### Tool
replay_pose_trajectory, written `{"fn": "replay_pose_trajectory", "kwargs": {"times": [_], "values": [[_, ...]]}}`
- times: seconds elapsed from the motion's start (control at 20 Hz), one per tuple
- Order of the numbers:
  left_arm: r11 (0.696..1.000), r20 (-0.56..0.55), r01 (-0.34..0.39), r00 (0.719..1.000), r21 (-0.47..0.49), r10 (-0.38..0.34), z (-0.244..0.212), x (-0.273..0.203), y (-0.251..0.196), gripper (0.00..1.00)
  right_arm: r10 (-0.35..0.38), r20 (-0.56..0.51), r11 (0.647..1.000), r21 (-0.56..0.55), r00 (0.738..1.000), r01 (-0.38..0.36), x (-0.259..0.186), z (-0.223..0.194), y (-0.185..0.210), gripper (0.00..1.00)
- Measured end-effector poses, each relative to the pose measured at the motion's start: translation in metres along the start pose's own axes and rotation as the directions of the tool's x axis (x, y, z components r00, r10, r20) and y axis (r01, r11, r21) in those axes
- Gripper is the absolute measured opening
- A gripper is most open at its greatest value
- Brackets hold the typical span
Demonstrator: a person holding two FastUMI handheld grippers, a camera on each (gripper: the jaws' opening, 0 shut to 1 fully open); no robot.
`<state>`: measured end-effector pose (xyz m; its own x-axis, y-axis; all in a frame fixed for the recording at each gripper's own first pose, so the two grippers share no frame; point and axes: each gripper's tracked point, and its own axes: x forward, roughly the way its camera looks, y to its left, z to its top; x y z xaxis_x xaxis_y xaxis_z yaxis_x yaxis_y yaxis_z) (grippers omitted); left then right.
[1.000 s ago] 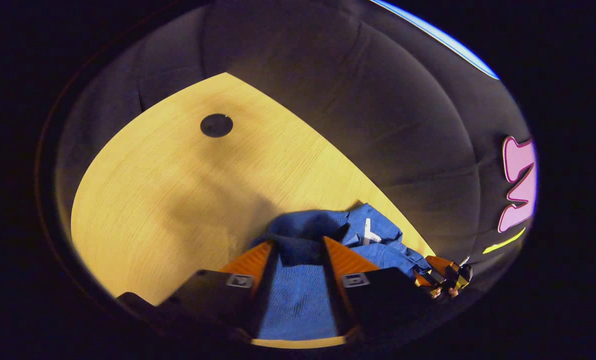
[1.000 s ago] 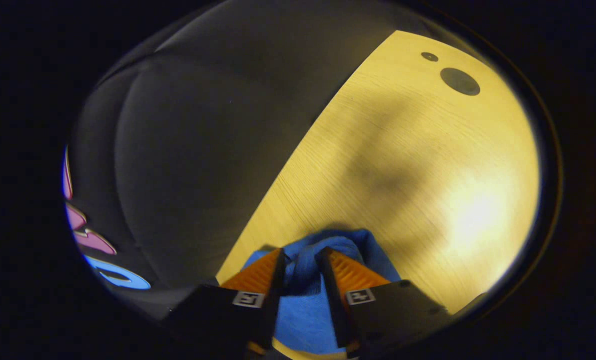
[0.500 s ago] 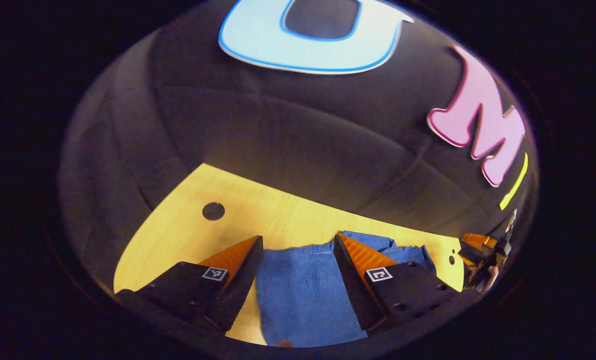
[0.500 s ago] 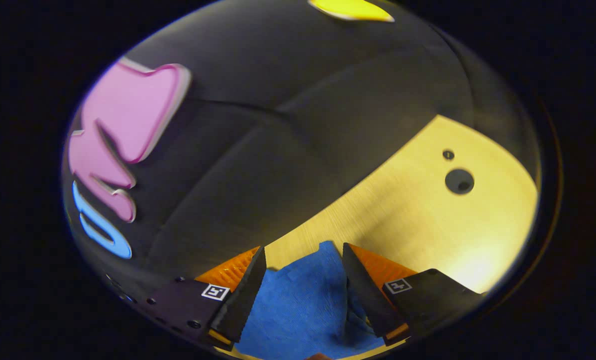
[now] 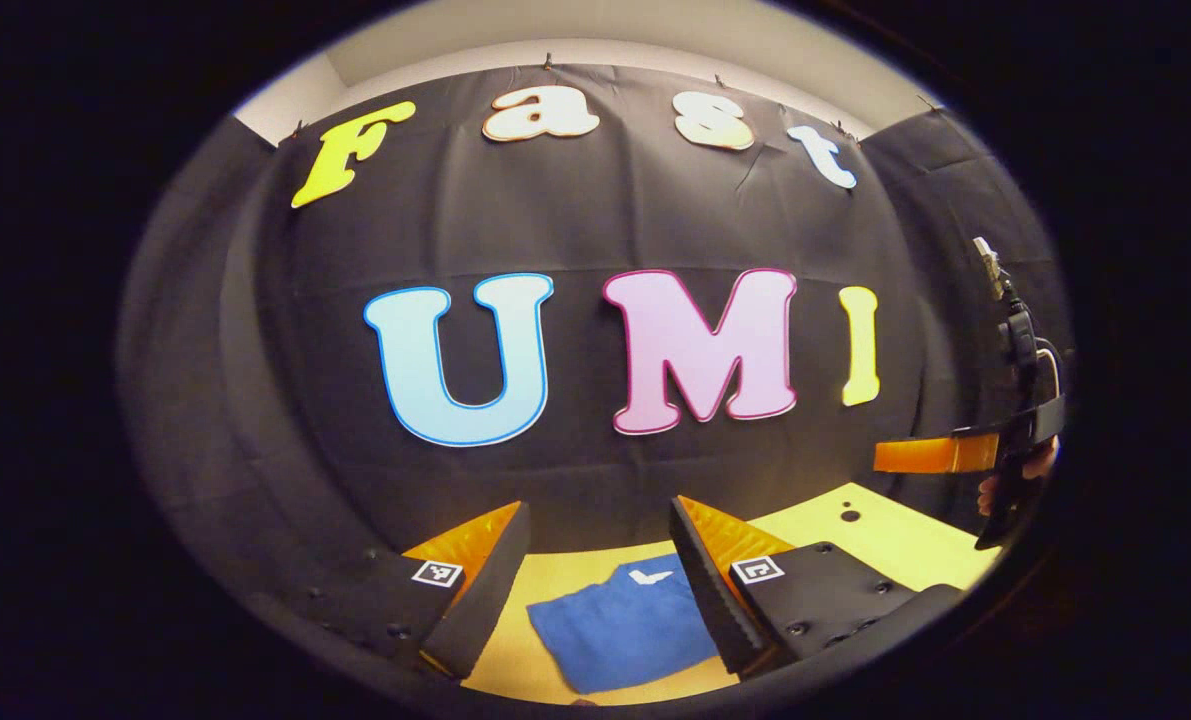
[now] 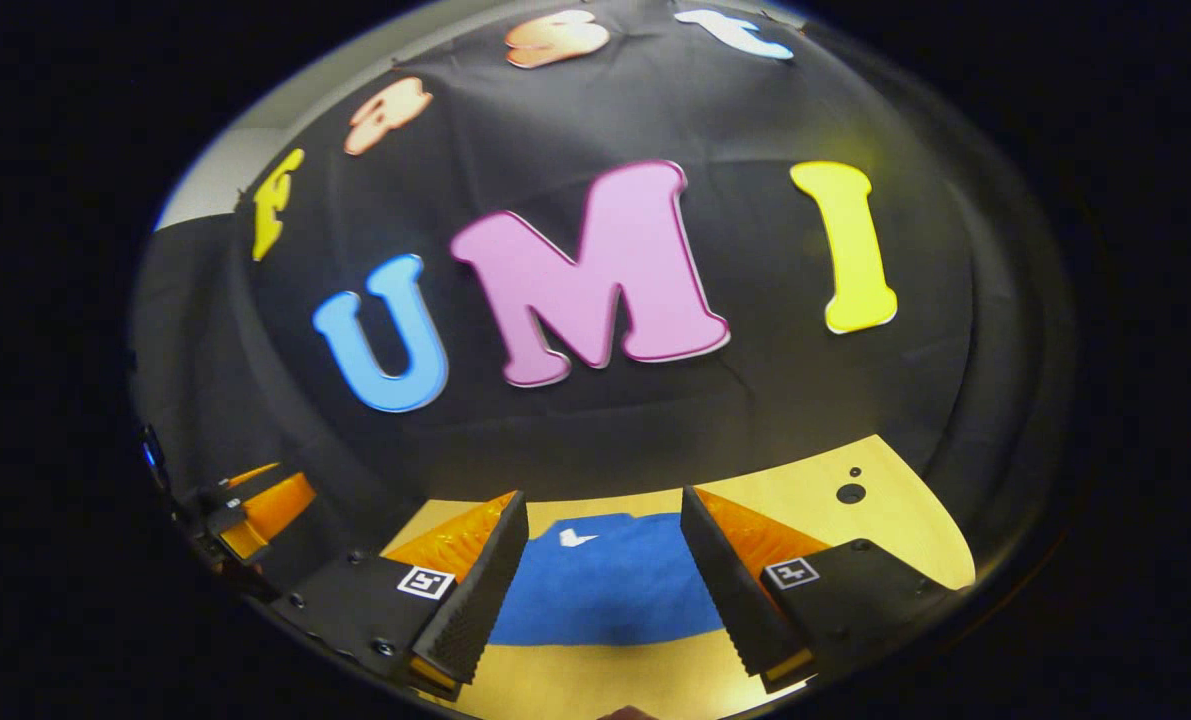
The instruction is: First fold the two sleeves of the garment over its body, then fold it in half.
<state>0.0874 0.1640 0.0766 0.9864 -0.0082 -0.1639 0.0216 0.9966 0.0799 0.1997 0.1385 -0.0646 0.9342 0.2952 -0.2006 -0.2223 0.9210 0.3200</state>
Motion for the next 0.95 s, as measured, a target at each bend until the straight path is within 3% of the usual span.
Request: {"fn": "replay_pose_trajectory", "kwargs": {"times": [0.1,0.25,0.35,0.65,0.9,0.95], "values": [[1.0,0.021,0.003,1.0,-0.019,-0.002,0.031,-0.064,-0.008,0.81,0.034,0.066,0.999,-0.022,0.997,-0.032,-0.052,0.017,0.035,0.96],[0.999,0.081,-0.047,0.996,-0.004,0.047,0.037,-0.116,-0.013,0.81,-0.043,0.125,0.995,-0.081,0.991,0.053,-0.123,0.011,0.048,0.95],[0.998,0.088,-0.067,0.994,0.007,0.066,0.034,-0.144,-0.016,0.81,-0.038,0.133,0.993,-0.109,0.99,0.053,-0.154,0.001,0.064,0.96],[0.992,0.083,-0.078,0.993,-0.102,0.087,0.022,-0.201,-0.025,0.83,0.001,0.168,0.972,-0.232,0.986,0.039,-0.201,-0.003,0.092,0.96],[0.992,0.033,-0.113,0.993,-0.055,0.115,0.013,-0.22,-0.03,0.83,-0.03,0.257,0.963,-0.252,0.966,0.097,-0.217,0.016,0.091,0.96],[0.992,0.025,-0.118,0.993,-0.05,0.12,0.01,-0.221,-0.031,0.81,-0.041,0.263,0.962,-0.252,0.964,0.11,-0.219,0.018,0.089,0.87]]}}
